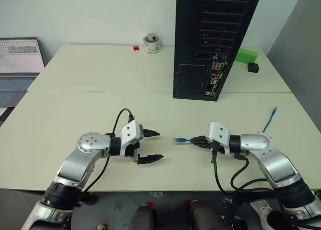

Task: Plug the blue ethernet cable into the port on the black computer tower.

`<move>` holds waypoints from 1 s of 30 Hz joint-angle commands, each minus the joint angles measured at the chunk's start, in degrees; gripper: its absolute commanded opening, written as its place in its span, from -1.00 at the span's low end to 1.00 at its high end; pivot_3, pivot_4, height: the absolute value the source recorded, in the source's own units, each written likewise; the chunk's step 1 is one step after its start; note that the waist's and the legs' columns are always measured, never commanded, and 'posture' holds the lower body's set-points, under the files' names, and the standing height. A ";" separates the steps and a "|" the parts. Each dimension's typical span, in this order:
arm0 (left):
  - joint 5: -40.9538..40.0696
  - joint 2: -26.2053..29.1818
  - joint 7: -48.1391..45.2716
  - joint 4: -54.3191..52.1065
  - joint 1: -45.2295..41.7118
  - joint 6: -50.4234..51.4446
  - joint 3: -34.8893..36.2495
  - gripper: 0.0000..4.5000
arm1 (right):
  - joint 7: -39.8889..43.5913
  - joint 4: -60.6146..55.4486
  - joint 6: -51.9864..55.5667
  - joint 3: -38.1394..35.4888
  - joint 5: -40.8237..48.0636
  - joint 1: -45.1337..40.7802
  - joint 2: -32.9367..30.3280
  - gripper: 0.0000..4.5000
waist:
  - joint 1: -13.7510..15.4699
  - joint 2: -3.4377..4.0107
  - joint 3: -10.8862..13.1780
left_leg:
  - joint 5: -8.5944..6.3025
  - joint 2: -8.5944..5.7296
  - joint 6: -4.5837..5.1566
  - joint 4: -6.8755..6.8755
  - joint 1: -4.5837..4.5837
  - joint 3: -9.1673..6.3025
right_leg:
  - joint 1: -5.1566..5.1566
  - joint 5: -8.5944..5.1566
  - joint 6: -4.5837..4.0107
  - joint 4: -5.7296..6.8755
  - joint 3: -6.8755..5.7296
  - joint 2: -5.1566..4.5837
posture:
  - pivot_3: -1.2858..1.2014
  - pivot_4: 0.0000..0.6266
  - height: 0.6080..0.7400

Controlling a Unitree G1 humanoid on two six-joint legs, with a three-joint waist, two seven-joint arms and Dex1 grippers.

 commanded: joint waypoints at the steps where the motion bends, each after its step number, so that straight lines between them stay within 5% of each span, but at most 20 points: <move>1: 1.18 -1.14 -0.81 1.83 -2.42 -2.44 -0.85 1.00 | 0.58 -3.52 3.07 0.89 0.74 -1.57 -0.21 -0.99 | 0.00 0.00 0.00 | 0.00 0.00 0.00 0.00 0.00 0.01 | 0.00 0.00 0.00 0.00 0.01 0.00 | 0.03 -0.52 1.00; 6: 1.68 -2.57 -1.89 4.17 -4.38 -3.25 -1.73 1.00 | 0.62 -4.05 3.81 2.53 0.16 -2.68 0.00 -0.99 | -0.04 0.00 0.00 | 0.00 0.01 0.00 0.00 -0.01 0.01 | -0.03 0.00 0.00 0.00 0.01 0.00 | 0.03 -0.52 1.00; 24: 3.32 -4.68 -2.97 5.56 -4.90 -2.88 -3.26 -0.85 | -0.15 -5.90 5.73 3.12 1.01 -3.12 0.84 -1.00 | -0.03 0.00 0.00 | 0.00 0.02 0.00 0.01 -0.02 -0.03 | -0.03 0.00 0.00 0.01 0.00 0.00 | 0.03 -0.52 1.00; 30: 3.98 -5.02 -2.42 5.99 -4.84 -3.52 -2.93 -0.88 | -0.66 -5.96 5.30 3.07 0.47 -3.00 0.86 -1.00 | -0.03 0.00 0.00 | 0.00 0.01 0.00 0.01 -0.02 -0.02 | -0.03 0.00 0.00 0.01 0.00 0.00 | 0.03 -0.52 1.00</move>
